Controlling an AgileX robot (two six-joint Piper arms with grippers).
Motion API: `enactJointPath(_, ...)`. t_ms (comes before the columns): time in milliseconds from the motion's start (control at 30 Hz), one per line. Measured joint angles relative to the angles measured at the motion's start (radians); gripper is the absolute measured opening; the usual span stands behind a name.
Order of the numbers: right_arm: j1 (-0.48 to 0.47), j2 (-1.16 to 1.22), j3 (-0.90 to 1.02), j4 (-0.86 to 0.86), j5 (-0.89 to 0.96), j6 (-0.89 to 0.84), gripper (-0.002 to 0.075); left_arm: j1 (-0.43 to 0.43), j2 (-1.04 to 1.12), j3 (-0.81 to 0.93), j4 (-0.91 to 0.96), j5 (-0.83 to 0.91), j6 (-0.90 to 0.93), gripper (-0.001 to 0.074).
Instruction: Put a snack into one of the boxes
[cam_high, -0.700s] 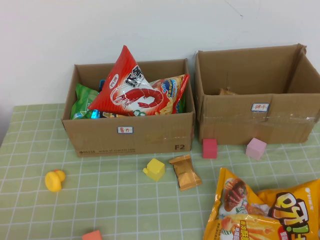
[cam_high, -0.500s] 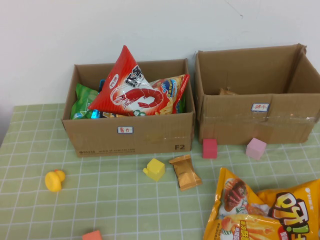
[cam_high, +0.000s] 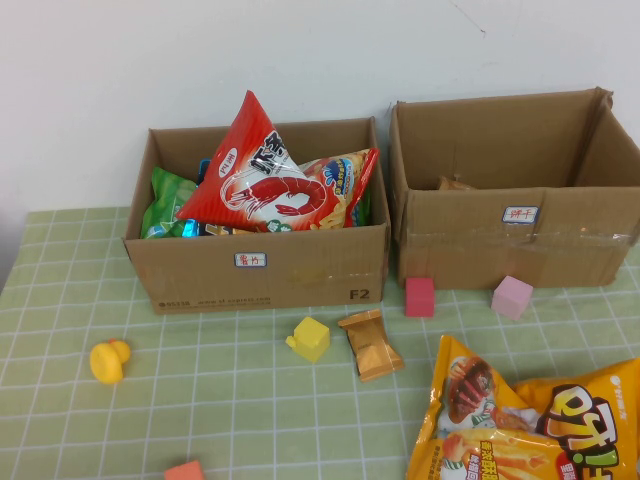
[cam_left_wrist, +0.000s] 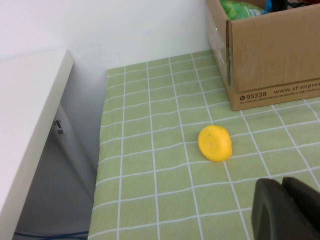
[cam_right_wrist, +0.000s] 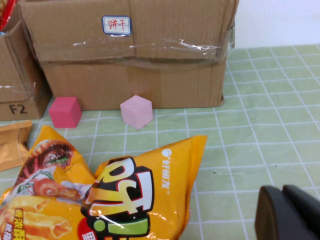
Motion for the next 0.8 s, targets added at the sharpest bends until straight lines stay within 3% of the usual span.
enactJointPath(367,0.000,0.000,0.000,0.072,0.000,0.013,-0.0002,0.000,0.000,0.000,0.000,0.000,0.000,-0.0003)
enactJointPath(667,0.000,0.000,0.009,0.742,-0.011,0.137,-0.0002,0.000,0.000,0.000,0.000,0.000,0.000,-0.0003)
enactJointPath(800,0.000,0.000,0.009,0.832,-0.033,0.139,-0.0002,0.000,0.000,0.000,0.000,0.000,0.000,-0.0003)
